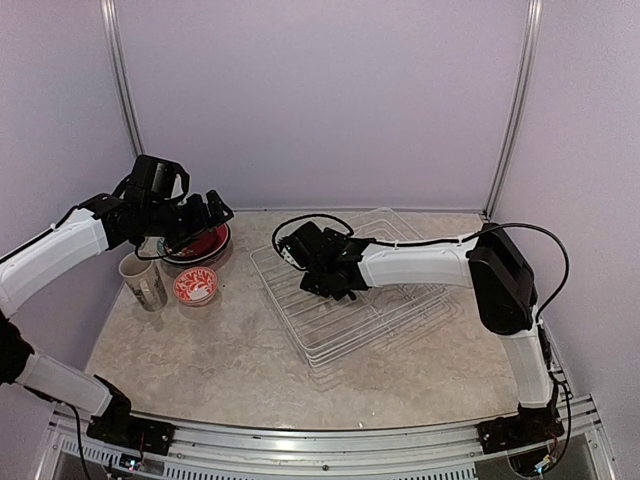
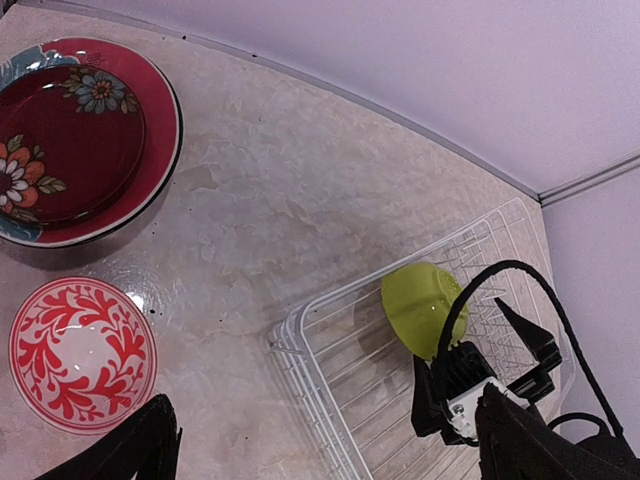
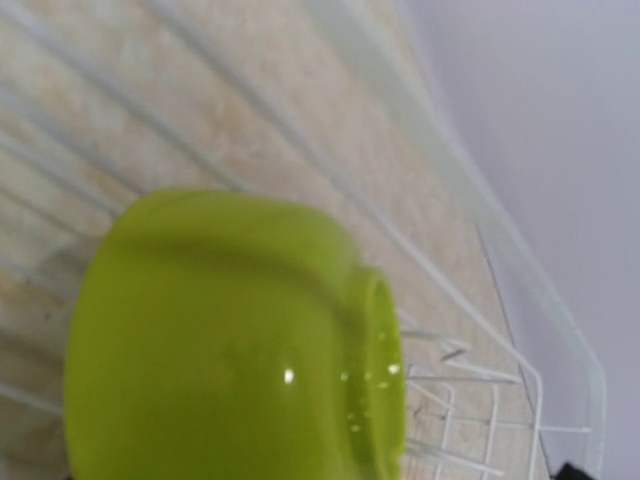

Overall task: Unload the mixed dishes from the dish rack
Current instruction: Grab the bowl from the dish rack.

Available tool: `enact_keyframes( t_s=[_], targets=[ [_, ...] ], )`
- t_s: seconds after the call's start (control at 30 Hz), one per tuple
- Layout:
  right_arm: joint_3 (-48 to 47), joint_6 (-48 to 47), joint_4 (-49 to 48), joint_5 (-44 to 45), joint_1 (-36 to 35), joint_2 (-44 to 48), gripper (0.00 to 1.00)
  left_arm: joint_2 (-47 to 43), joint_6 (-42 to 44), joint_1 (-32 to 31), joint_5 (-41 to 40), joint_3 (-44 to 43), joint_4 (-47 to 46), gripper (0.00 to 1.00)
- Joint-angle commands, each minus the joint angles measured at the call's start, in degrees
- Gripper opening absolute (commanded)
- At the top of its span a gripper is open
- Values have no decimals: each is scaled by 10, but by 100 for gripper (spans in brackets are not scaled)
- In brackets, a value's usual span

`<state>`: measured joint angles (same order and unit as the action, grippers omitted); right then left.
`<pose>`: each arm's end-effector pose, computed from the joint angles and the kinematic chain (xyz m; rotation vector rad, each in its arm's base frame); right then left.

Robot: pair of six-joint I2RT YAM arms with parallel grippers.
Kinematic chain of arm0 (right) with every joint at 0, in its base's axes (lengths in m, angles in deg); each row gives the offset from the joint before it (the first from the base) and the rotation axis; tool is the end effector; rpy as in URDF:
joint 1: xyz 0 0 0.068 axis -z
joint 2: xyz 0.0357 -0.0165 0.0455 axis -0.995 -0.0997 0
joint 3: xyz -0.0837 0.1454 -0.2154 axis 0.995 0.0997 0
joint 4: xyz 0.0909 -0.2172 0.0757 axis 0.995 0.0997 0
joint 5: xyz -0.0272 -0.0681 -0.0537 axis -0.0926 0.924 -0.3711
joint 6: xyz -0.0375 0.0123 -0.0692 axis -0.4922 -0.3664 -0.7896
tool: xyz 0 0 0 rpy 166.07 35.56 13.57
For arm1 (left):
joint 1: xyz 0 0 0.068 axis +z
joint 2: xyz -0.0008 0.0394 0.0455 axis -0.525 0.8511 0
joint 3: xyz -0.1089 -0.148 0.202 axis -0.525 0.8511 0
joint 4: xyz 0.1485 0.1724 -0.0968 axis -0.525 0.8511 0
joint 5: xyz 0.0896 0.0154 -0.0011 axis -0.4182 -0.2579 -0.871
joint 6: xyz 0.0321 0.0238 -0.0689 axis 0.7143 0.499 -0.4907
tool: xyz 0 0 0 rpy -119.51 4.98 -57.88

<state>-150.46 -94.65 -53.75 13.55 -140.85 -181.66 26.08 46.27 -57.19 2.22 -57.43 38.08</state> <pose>0.3141 0.3875 0.1850 -1.0872 1.8633 -0.6018 0.2769 -0.1314 0.3159 -0.2850 2.2544 -0.6106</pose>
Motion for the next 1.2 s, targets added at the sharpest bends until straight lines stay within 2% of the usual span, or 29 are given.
enact_keyframes(
  t_s=[0.0, 0.47, 1.17],
  targets=[
    [6, -5, -36, 18, 1, 21, 100, -1, -2, -1, 3, -8, -2, 99],
    [21, 6, -64, 44, 6, 23, 93, -7, -2, -2, 3, -3, -2, 99],
    [31, -3, -100, 25, 22, 1, 57, -11, -5, -2, 3, -2, 1, 99]
  ],
)
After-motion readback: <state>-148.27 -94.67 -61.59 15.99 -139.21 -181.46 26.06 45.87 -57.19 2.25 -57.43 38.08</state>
